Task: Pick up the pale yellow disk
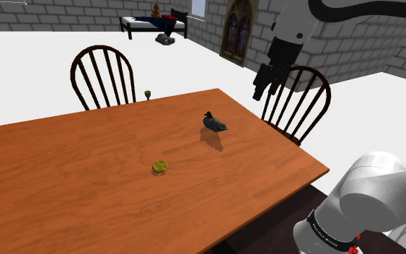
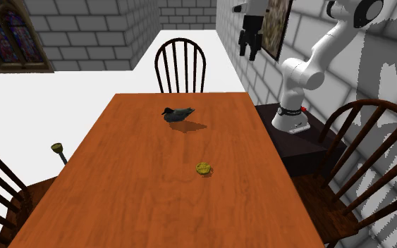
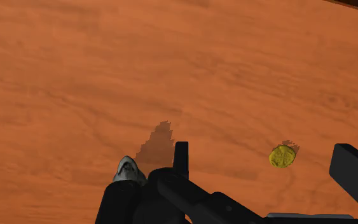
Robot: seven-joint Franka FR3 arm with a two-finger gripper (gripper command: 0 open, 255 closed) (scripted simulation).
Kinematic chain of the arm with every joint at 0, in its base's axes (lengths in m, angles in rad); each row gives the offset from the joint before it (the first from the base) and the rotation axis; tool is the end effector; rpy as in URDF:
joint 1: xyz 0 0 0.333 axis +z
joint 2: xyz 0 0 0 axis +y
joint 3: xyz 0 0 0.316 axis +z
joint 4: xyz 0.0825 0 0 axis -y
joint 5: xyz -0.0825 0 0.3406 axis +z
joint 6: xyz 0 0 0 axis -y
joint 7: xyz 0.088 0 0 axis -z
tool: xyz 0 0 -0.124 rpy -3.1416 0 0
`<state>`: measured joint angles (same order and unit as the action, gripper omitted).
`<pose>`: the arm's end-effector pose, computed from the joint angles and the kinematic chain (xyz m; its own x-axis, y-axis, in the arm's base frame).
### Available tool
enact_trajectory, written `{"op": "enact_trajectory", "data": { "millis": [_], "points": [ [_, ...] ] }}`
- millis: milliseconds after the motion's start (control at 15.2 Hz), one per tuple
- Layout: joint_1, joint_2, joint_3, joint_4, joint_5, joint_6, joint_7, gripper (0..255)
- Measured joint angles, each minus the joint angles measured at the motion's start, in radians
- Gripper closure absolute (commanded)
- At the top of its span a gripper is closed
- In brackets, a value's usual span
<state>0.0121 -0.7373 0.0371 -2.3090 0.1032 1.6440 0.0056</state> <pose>0.2852 0.0297 0.5874 0.9971 0.0281 0.0712 0.0337 -0.9963 -0.0786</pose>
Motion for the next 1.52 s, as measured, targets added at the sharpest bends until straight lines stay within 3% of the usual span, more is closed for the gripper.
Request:
{"op": "enact_trajectory", "data": {
  "millis": [132,462,1056,1518],
  "points": [
    [0.001,0.009,0.005,-0.006,0.003,0.015,0.004,0],
    [0.016,0.096,0.058,-0.056,0.026,0.152,0.044,0],
    [0.038,0.362,0.168,-0.039,0.04,0.405,0.145,0],
    [0.048,0.613,0.24,0.038,-0.01,0.578,0.244,0]
  ]
}}
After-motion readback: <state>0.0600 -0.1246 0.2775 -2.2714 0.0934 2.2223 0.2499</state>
